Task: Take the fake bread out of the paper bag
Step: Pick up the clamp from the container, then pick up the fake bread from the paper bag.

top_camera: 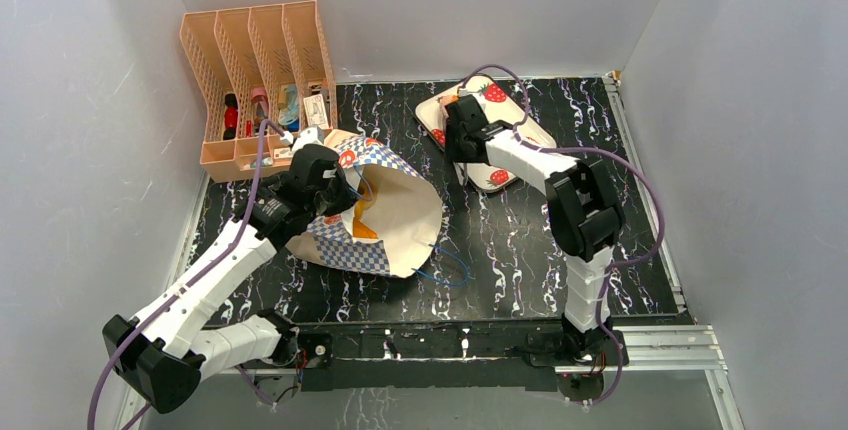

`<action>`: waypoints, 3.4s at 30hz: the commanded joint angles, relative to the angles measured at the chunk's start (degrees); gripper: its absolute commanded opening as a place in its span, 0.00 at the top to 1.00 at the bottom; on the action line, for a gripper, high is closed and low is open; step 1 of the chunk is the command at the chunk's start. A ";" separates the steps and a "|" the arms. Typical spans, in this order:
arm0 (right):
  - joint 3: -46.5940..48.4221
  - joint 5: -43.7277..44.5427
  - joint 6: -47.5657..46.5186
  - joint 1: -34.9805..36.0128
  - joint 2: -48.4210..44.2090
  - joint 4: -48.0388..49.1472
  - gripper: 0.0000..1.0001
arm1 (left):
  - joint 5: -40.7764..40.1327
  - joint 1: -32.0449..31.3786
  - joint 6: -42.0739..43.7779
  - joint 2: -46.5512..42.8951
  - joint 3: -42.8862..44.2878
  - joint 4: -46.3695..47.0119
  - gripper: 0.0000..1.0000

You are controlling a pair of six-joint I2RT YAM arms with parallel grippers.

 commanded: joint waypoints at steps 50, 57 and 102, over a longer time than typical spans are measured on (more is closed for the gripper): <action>-11.32 -10.29 7.53 -0.59 -30.44 -9.56 0.67 | 2.47 3.48 6.52 5.04 4.28 3.43 1.00; -9.35 -12.11 6.27 -0.30 -37.88 -15.06 0.68 | 3.12 3.44 7.83 10.77 7.79 5.16 1.00; -17.21 -35.15 4.78 11.63 -25.28 -2.27 0.56 | 12.91 4.15 16.93 9.86 11.70 1.54 1.00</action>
